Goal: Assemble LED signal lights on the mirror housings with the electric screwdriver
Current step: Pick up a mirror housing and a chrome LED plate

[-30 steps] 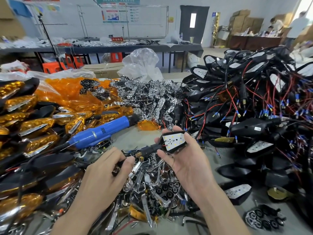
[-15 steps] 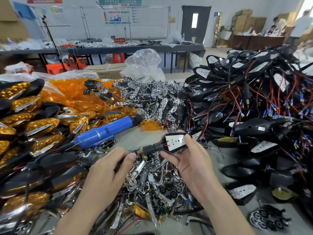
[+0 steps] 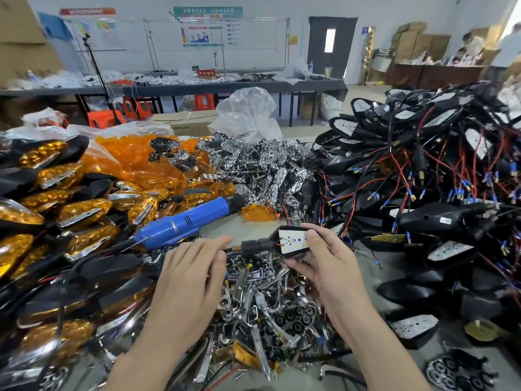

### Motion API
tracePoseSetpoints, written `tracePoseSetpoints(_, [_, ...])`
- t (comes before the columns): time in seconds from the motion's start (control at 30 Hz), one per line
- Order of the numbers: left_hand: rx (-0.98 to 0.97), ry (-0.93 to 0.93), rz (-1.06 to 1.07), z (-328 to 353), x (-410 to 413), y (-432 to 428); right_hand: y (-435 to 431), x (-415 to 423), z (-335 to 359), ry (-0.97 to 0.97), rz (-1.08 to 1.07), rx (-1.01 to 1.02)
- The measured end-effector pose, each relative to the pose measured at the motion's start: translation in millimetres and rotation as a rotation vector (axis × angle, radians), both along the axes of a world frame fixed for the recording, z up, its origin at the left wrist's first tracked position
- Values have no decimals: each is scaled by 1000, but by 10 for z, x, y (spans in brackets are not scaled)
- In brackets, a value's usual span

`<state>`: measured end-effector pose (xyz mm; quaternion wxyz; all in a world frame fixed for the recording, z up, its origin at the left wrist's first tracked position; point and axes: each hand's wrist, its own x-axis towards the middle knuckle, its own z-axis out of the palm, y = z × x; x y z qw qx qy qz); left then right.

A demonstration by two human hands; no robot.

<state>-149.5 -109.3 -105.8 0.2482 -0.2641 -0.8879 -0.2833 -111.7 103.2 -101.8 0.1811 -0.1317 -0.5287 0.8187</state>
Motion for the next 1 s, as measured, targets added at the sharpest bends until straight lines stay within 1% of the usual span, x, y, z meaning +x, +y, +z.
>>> tracePoseSetpoints(0.2, [-194, 106, 21, 20, 3, 124, -57, 8, 10, 107, -43, 40])
tracePoseSetpoints(0.27, [-184, 148, 6, 2, -15, 132, -56, 21, 25, 130, -37, 70])
tracePoseSetpoints(0.37, [-129, 235, -13, 2, -26, 121, -66, 35, 32, 167, -46, 189])
tracePoseSetpoints(0.47, [-105, 288, 3, 14, -11, 126, -69, 53, 10, 208, -133, 327])
tracePoseSetpoints(0.57, [-112, 320, 22, 26, 8, 122, -60, 85, -29, 118, -198, 565])
tracePoseSetpoints(0.6, [-116, 333, 25, 33, 10, 116, -61, 87, -38, 68, -208, 618])
tracePoseSetpoints(0.67, [-127, 368, 29, 46, 18, 108, -72, 91, -26, 5, -219, 653])
tracePoseSetpoints(0.77, [-146, 419, 26, 54, 24, 108, -73, 94, -13, -38, -223, 627])
tracePoseSetpoints(0.83, [-145, 436, 22, 49, 23, 98, -36, 82, -6, -63, -200, 529])
tracePoseSetpoints(0.93, [-124, 425, 26, 35, 4, 75, 13, 107, 63, -74, -20, 268])
tracePoseSetpoints(0.97, [-118, 420, 26, 27, -6, 70, 15, 118, 85, -66, 44, 215])
tracePoseSetpoints(1.0, [-114, 415, 19, 21, -14, 69, 11, 125, 97, -68, 84, 208])
